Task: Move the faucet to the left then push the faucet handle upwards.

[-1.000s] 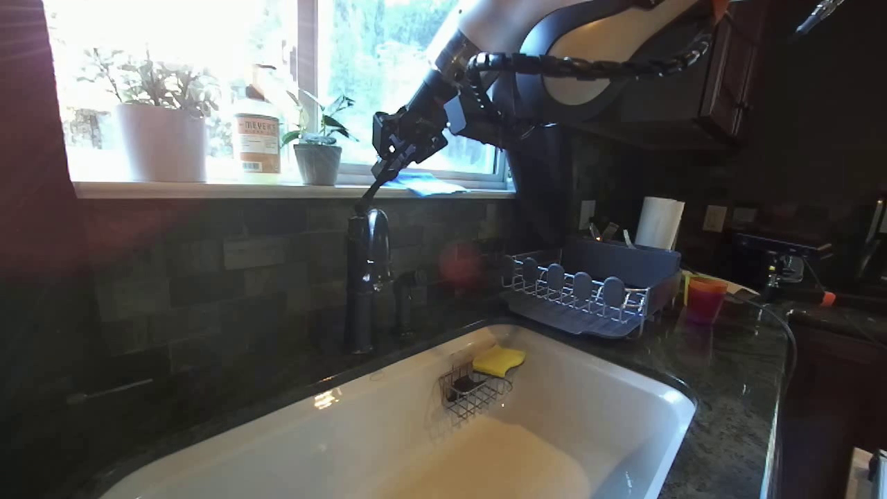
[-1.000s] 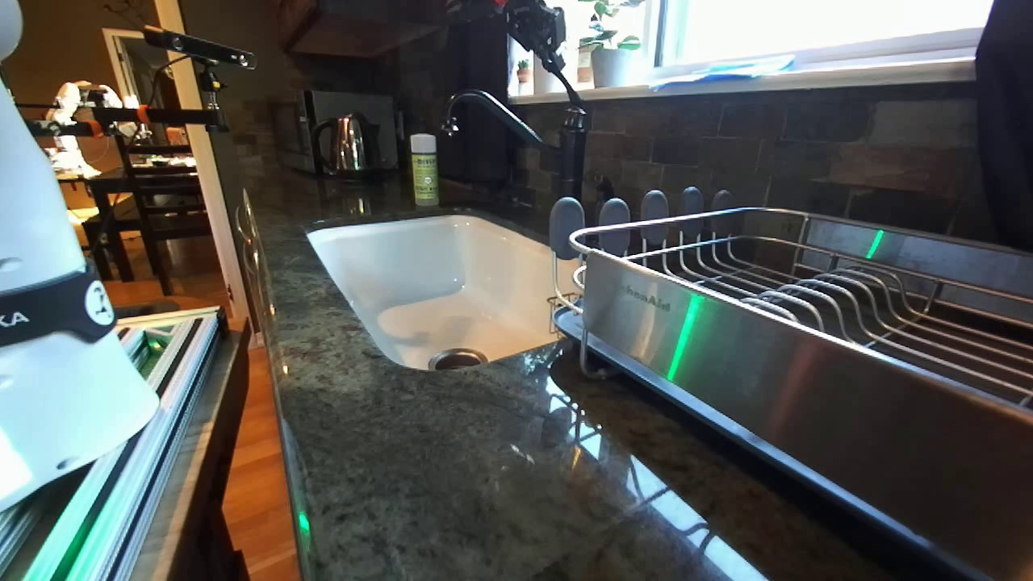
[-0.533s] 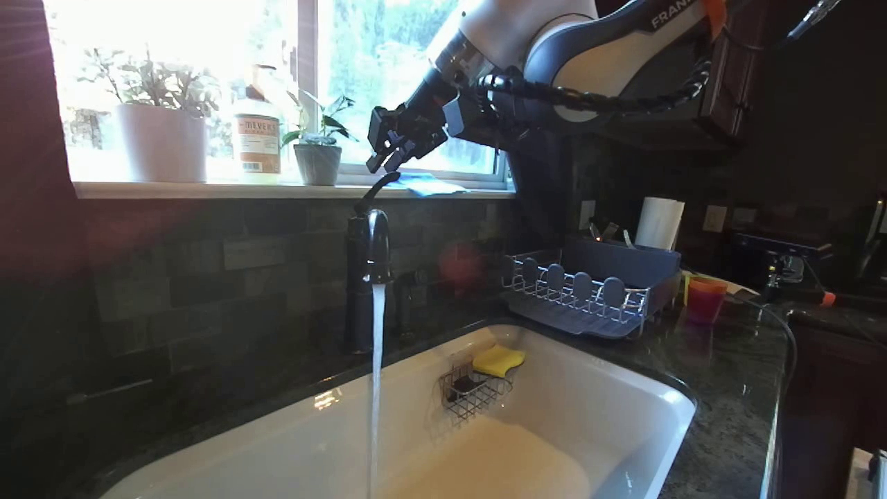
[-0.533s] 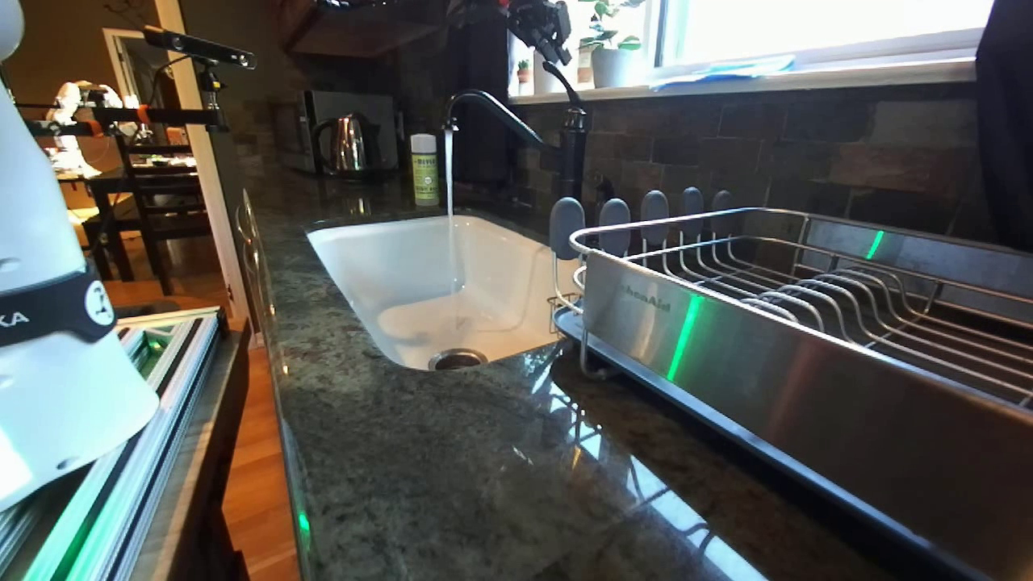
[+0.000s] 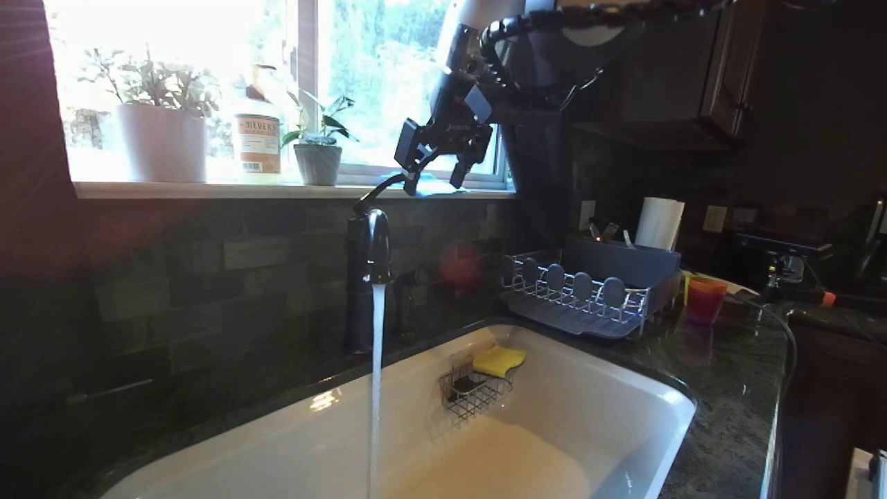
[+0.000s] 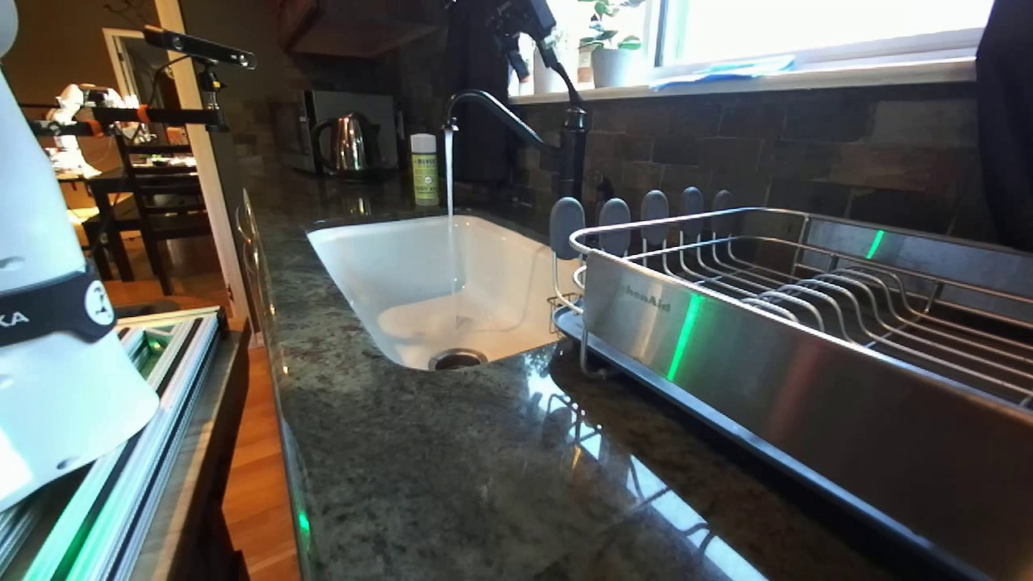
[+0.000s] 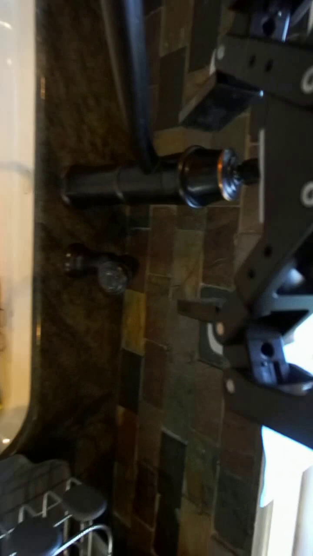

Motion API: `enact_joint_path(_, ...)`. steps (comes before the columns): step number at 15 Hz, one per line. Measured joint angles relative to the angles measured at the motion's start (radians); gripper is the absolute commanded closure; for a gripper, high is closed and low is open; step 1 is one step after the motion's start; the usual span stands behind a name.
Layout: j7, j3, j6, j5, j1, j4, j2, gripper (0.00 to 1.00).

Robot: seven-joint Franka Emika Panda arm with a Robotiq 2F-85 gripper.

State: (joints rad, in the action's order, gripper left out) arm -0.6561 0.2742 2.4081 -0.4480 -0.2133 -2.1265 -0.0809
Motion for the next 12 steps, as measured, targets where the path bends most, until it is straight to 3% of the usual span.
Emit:
enact_joint_path(6, 0.198, 0.007, -0.287, 0.273, -0.028, 0.024, -0.085, 0.0)
enact_joint_path(12, 0.288, -0.003, -0.375, 0.381, -0.026, 0.033, -0.159, 0.0)
